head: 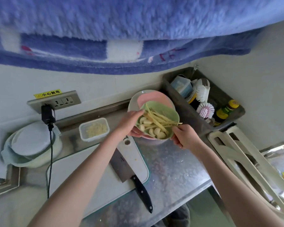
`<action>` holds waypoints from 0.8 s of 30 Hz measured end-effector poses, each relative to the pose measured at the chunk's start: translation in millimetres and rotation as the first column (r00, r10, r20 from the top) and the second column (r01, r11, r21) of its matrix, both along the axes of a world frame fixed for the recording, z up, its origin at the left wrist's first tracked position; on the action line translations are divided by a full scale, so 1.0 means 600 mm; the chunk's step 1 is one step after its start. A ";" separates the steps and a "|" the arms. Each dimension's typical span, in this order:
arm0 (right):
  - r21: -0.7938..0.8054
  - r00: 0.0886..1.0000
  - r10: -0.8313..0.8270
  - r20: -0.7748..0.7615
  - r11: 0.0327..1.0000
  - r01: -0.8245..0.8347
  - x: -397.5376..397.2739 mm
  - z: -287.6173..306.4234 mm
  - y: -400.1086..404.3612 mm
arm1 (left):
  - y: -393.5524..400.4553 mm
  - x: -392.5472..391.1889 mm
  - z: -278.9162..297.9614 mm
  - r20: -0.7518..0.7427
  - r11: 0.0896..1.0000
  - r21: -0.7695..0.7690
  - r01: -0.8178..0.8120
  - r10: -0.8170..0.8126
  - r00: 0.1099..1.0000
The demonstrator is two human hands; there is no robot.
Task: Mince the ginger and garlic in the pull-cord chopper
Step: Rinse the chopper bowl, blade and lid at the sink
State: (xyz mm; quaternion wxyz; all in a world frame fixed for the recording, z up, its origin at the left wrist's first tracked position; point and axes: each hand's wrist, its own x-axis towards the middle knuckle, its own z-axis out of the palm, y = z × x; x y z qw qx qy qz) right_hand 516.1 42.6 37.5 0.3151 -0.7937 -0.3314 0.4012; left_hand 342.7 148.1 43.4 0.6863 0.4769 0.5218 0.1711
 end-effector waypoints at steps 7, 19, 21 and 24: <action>-0.012 0.905 0.286 0.316 0.954 -0.298 -0.073 -0.004 0.007 | -0.050 -0.104 -0.019 -0.137 0.921 0.384 -0.069 0.131 0.982; -0.061 0.449 0.893 0.005 0.449 -0.892 -0.369 -0.011 0.046 | -0.242 -0.470 0.018 -0.298 0.894 0.109 -0.434 0.446 0.844; -0.058 0.283 0.956 0.071 0.288 -0.956 -0.440 -0.021 0.041 | -0.298 -0.524 0.019 -0.348 0.850 0.120 -0.512 0.519 0.780; -0.063 0.110 0.989 0.103 0.117 -0.991 -0.548 -0.023 0.023 | -0.381 -0.600 0.009 -0.385 0.761 0.094 -0.642 0.623 0.681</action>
